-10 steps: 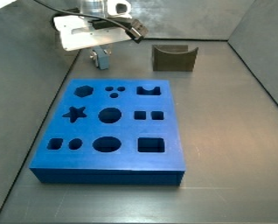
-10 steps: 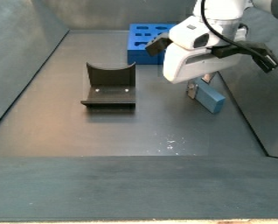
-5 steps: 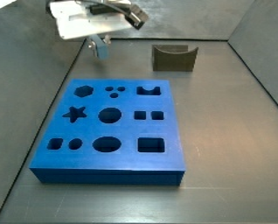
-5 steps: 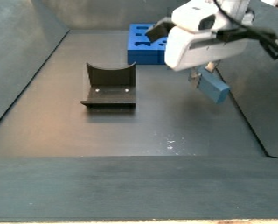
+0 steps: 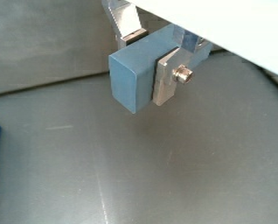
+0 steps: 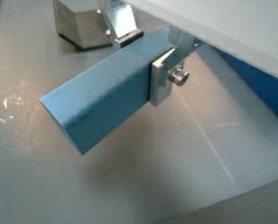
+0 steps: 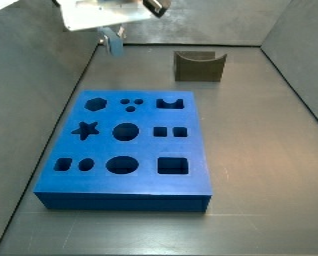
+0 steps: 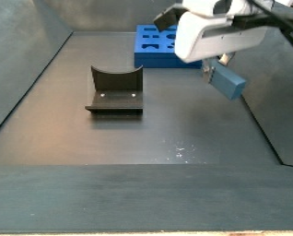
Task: Pick up the rectangle object. Move up. Place the rectangle object on the fixture. Regrasp the rectangle object. Move to above the board. Insert the rectangle object.
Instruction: Place the rectangle object on the fixture.
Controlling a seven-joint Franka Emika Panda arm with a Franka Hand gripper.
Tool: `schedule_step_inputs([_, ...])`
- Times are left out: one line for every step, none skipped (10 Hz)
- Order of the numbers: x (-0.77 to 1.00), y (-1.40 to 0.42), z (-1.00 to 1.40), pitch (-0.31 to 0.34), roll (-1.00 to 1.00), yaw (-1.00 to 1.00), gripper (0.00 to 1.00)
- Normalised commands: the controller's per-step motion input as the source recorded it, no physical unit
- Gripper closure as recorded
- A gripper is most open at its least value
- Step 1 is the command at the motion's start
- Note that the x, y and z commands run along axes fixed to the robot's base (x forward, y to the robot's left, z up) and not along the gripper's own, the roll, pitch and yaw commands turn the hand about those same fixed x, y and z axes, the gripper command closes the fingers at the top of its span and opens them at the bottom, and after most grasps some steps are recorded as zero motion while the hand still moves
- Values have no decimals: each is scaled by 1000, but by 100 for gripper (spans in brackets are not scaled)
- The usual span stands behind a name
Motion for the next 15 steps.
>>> schedule_step_inputs([-20,7,1000,67,61,-10,100])
schedule_step_inputs([-28,11,1000,71,86,-16,100])
schedule_step_inputs([-33,13,1000,73,103,-19,100])
schedule_step_inputs([-38,17,1000,74,124,-17,100])
schedule_step_inputs([-41,18,1000,77,135,-10,100])
schedule_step_inputs([-43,19,1000,82,141,-2,100])
schedule_step_inputs([-38,17,913,85,149,5,100])
schedule_step_inputs([-31,17,785,94,158,10,100])
schedule_step_inputs([-20,17,617,107,162,17,100])
schedule_step_inputs([-16,15,526,118,164,20,100])
schedule_step_inputs([-7,14,305,134,170,22,100])
schedule_step_inputs([-4,12,171,135,158,23,100])
schedule_step_inputs([1000,-283,-91,-262,110,-1000,100])
schedule_step_inputs([1000,-279,-111,-267,102,-1000,100])
schedule_step_inputs([1000,-252,-114,-283,104,-1000,100])
